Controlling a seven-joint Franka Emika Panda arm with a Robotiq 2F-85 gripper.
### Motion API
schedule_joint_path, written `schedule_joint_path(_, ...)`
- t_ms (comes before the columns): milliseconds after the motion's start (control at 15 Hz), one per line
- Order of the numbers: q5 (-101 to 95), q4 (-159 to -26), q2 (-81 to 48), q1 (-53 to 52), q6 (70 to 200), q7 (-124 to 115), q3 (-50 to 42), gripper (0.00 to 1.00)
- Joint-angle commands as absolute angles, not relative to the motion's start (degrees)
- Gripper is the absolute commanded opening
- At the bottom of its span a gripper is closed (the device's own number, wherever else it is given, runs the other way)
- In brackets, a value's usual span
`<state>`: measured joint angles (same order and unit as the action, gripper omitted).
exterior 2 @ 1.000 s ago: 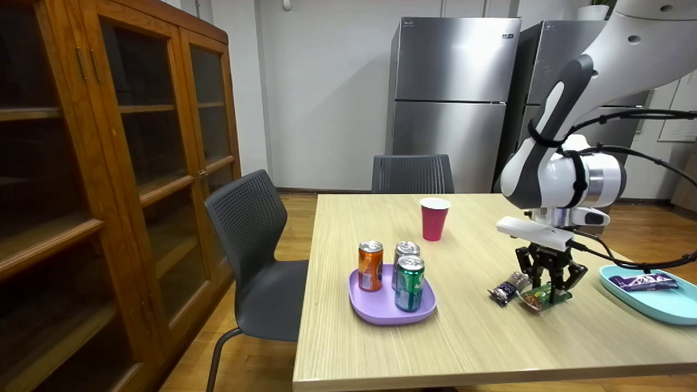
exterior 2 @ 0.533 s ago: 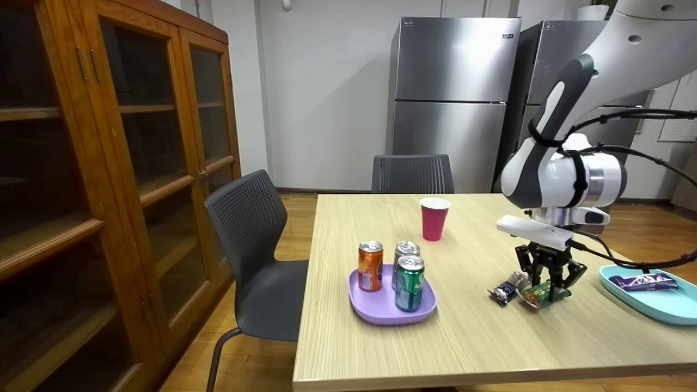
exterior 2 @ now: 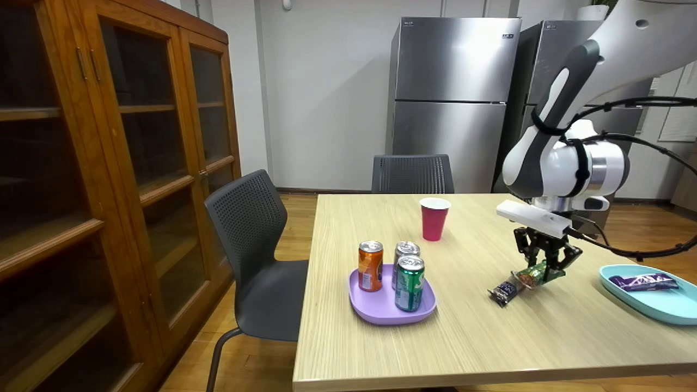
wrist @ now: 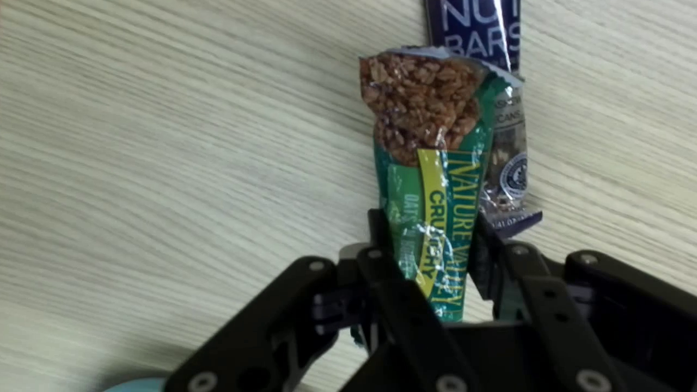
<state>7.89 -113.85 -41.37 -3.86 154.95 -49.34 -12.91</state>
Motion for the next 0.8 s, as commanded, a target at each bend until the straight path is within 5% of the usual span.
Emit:
schedule_joint_path(0, 7.6, -117.0, -37.5, -4.9, 156.7, -49.9, -14.7, 0.12)
schedule_joint_path(733, 7.1, -120.6, -33.8, -5.4, 158.9, -55.0, -22.0, 0.12)
